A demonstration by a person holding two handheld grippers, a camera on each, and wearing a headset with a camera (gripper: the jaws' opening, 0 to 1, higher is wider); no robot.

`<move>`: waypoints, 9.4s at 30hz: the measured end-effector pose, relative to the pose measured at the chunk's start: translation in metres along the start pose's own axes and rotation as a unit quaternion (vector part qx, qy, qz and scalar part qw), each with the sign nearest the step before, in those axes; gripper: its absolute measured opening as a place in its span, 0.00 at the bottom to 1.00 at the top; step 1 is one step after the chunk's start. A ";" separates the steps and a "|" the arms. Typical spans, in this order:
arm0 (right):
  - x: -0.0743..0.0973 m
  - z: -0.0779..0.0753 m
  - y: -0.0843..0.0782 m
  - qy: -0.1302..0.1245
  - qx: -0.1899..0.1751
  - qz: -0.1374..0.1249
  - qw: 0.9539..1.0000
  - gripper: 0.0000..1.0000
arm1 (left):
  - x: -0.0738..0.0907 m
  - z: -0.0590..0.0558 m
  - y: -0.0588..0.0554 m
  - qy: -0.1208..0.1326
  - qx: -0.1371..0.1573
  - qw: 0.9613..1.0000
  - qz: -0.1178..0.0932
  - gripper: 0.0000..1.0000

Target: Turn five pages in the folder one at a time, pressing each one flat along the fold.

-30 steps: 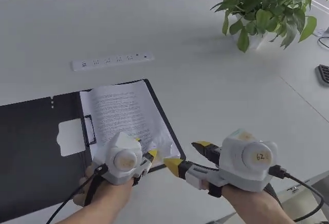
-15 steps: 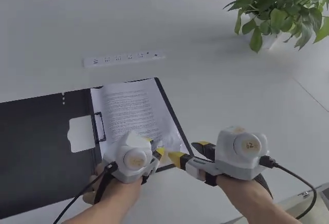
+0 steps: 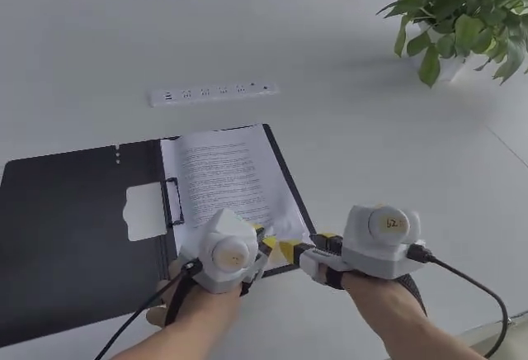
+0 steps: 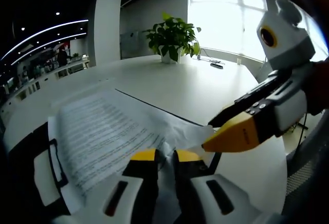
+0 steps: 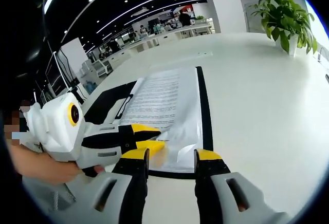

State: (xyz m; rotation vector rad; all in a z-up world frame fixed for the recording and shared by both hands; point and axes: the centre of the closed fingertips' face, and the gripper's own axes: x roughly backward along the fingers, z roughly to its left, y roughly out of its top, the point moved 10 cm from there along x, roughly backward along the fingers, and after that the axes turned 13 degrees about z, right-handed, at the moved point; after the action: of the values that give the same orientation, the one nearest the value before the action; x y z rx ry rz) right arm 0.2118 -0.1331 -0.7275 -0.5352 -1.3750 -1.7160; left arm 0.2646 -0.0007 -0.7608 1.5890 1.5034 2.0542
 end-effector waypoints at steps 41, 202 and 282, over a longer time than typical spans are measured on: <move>0.008 -0.004 0.002 0.003 -0.096 -0.021 0.995 0.00 | 0.015 0.001 0.001 -0.015 0.059 0.998 0.015 0.20; -0.188 0.083 0.154 0.233 -0.146 0.038 0.961 0.00 | 0.165 0.113 -0.148 0.128 0.141 0.982 -0.005 0.11; -0.135 0.090 0.073 0.303 -0.181 0.124 0.928 0.00 | 0.167 0.114 -0.147 0.123 0.143 0.982 0.009 0.10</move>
State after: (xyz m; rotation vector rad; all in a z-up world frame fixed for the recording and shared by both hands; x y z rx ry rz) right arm 0.3294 -0.0042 -0.7616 -0.3139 -0.5332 -1.7289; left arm 0.2189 0.2452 -0.7695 1.4823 1.9525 2.1924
